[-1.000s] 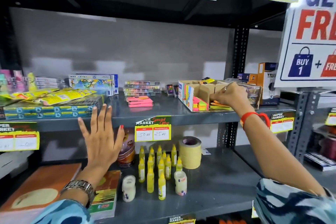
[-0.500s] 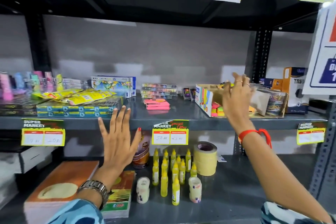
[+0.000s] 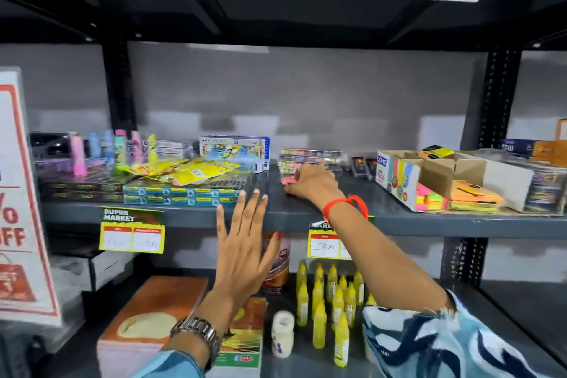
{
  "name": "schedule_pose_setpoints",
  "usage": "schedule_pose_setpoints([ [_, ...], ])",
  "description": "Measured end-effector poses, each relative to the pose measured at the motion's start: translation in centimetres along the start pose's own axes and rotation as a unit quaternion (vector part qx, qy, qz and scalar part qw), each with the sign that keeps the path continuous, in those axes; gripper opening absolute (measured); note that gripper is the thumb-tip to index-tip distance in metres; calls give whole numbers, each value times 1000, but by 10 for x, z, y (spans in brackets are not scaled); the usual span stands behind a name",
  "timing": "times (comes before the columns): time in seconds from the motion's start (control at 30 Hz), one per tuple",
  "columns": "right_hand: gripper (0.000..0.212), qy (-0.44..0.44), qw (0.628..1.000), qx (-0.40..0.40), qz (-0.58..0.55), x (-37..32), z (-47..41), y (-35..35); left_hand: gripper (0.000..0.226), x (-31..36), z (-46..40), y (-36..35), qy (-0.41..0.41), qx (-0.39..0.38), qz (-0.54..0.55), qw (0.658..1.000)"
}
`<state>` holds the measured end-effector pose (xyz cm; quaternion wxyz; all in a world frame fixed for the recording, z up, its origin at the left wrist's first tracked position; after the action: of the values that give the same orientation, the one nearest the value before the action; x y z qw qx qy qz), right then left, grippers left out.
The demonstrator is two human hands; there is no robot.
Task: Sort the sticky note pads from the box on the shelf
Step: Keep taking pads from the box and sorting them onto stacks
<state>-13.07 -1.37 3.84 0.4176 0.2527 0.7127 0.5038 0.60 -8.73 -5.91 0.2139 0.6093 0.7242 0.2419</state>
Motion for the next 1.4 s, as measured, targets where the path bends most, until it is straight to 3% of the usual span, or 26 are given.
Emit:
schedule_pose_setpoints([
  [0.17,40,25,996,66,-61,7,16,10,62,4,-2,2,5,7,8,1000],
  [0.43,44,66,974,199,-90,37,82,70,65,54,-25,5,-19,23,45,999],
  [0.57,37,55,953,281,-97,74,114,118,65,92,-36,7,-39,37,59,997],
  [0.73,48,6,932,330,-151,144,135,147,62,128,-46,10,-65,46,94,992],
  [0.83,36,-30,934,331,-132,183,144,146,62,141,-51,7,-69,34,102,992],
  [0.93,41,-51,941,310,-128,208,144,135,63,151,-57,2,-63,26,114,991],
  [1.17,31,-32,956,277,-90,218,124,107,62,178,-67,2,-83,36,135,987],
  [1.33,55,-8,948,275,-161,229,114,104,63,192,-77,5,-108,33,147,983],
  [1.4,48,-3,955,249,-161,234,111,104,64,198,-85,3,-108,20,169,980],
])
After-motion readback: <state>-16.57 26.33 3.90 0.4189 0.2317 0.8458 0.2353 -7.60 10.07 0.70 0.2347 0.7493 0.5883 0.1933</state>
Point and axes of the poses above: each hand's wrist, its own z-axis away from the middle knuckle, its own y-axis out of the back of the hand, x = y × z, the point moved 5 cm from there along -z, towards the middle knuckle, and after that the axes turned 11 degrees about -x, right-handed, at the moved point
